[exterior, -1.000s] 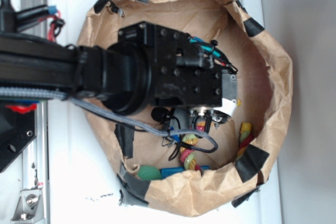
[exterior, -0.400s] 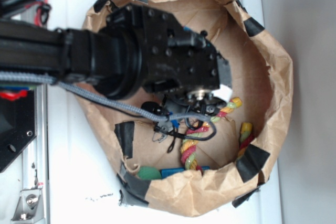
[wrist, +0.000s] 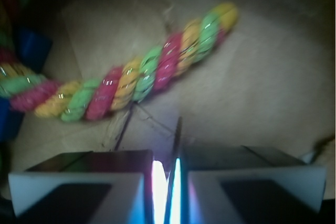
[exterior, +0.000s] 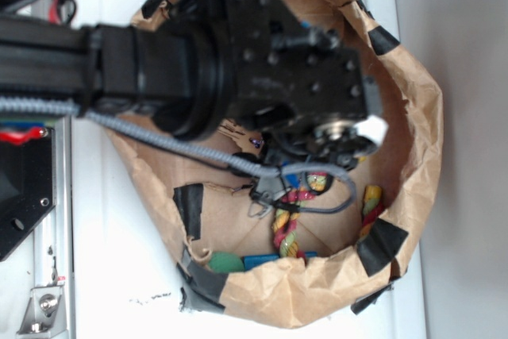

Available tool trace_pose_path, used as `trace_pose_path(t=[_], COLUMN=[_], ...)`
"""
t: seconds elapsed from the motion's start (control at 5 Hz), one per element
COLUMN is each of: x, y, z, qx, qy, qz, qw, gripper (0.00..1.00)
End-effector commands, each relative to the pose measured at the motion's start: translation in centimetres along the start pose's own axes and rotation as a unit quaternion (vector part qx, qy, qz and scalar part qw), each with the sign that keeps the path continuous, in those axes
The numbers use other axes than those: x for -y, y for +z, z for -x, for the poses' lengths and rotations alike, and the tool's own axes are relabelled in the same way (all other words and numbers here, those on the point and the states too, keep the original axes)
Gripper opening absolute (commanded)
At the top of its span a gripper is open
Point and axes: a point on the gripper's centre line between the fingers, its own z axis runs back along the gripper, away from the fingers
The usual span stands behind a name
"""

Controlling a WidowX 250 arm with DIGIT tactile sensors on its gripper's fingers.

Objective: Grab the silver keys.

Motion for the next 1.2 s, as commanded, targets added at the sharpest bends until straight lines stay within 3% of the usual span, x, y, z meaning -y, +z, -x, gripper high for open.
trace_pose_path(t=[0.0,0.2,0.4,1.0], x=[0.0,-0.1,-0.2,0.3], y=[11.4,14.4,12.4,11.1], z=[0.4,2.3,1.9,1.4], qx=[0.110,0.146,0.115,0.119], qy=[0.075,0.035,0.058,0.070], qz=[0.074,0.079,0.018,-0.036], qw=[0.988,0.986,0.992,0.990], gripper=[0.00,0.00,0.00,0.00])
